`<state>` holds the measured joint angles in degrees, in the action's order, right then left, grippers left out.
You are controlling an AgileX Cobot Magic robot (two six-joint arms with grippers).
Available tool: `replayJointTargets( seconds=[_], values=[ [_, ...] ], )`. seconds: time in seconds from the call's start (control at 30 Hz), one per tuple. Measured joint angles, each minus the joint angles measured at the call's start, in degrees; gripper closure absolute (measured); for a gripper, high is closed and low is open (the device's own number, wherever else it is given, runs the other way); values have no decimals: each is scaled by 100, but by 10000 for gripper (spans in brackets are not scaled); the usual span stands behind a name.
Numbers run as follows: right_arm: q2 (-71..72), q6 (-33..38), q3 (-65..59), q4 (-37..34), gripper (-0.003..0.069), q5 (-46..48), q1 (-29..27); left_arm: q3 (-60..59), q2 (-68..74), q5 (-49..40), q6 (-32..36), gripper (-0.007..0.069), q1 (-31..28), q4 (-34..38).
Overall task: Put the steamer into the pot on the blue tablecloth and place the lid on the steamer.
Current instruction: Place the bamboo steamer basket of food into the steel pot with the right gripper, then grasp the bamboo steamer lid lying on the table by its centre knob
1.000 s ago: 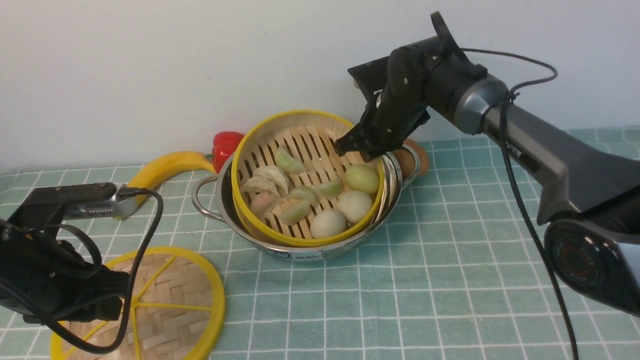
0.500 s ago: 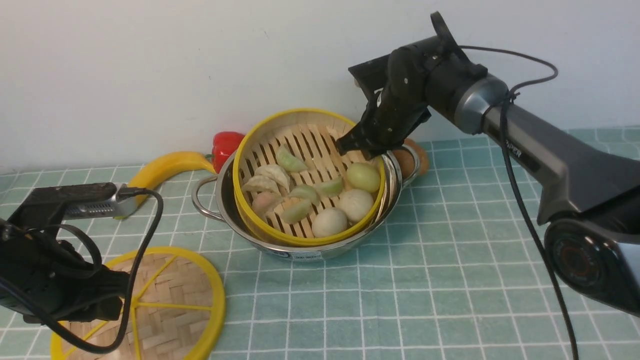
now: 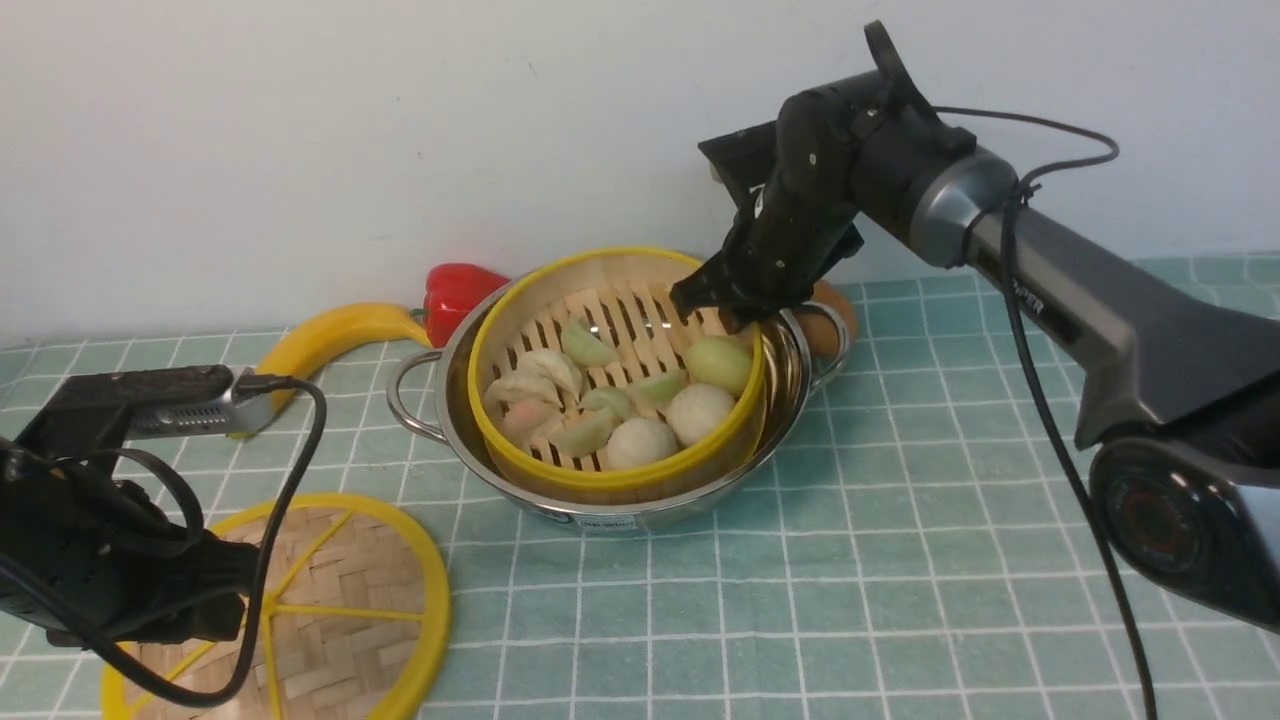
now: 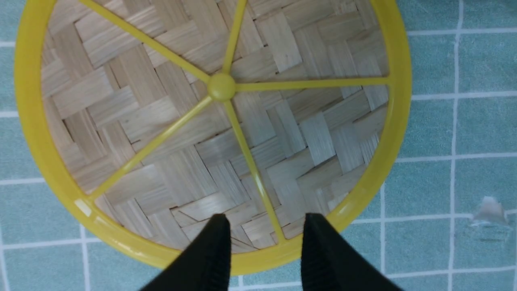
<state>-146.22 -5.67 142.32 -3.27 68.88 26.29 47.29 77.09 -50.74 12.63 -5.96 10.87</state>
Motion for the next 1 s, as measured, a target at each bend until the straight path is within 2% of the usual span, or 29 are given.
replayJointTargets(
  seconds=[0.07, 0.2, 0.33, 0.5, 0.77, 1.0],
  values=[
    [0, 0, 0, 0, 452, 25, 0, 0, 0, 0, 0, 382, 0, 0],
    [0, 0, 4, -72, 365, 30, 0, 0, 0, 18, 0, 382, 0, 0],
    [59, 0, 6, -107, 324, 30, 0, 0, 0, 141, 0, 382, 0, 0],
    [313, 0, 6, -69, 313, 37, 0, 0, 0, 241, 0, 382, 0, 19],
    [1480, -19, 11, 204, 311, 142, 0, 13, 32, 649, 0, 382, 0, 350],
    [3280, -78, 11, -319, 311, 142, 0, 35, 533, 964, 0, 382, 0, 210]
  ],
)
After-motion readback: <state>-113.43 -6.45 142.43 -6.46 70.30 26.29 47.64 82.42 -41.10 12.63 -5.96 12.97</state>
